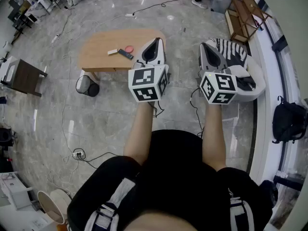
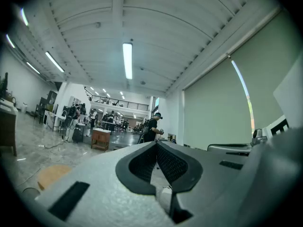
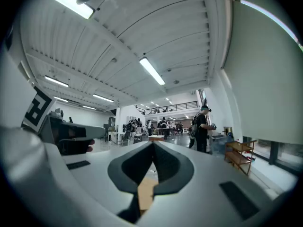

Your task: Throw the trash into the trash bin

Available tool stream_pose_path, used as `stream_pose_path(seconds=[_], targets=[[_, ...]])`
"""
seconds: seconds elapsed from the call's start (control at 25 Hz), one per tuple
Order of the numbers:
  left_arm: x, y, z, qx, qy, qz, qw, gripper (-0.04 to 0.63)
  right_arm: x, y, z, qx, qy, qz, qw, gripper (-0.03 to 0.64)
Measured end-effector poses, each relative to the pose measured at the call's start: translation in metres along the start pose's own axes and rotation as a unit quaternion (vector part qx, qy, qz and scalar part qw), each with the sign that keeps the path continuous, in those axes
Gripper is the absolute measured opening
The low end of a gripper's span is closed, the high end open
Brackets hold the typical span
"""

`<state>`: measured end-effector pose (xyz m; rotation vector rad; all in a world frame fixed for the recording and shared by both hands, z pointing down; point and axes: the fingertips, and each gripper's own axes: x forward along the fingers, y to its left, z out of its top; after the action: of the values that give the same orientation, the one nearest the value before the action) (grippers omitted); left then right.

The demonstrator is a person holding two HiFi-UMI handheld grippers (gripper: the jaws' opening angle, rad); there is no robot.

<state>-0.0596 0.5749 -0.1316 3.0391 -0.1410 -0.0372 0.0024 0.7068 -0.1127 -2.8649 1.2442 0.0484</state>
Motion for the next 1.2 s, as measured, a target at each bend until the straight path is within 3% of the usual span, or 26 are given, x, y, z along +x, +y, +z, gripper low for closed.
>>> stream_pose_path(seconds=[0.32,0.8,0.96,1.2], targets=[[-0.012,0.001,-0.004,-0.002,0.0,0.016,0.9999,0.008,-0.008,-0.004,0.007,0.028,-0.029,0.007,0.999,0.012],[-0.042,0.065,-0.011,-0.027,0.007,0.091,0.9954,0.008,0.01,0.024,0.005,0.055,-0.042,0.061,0.996,0.012],[-0.043,0.085,-0.013,-0.036,0.002,0.103,0.994,0.008,0.021,0.04,0.009,0.045,-0.049,0.081,0.994,0.012],[-0.02,0.095,-0.019,-0.035,-0.014,0.105,0.9937,0.008,0.044,0.025,-0.001,0.037,-0.051,0.083,0.995,0.012]])
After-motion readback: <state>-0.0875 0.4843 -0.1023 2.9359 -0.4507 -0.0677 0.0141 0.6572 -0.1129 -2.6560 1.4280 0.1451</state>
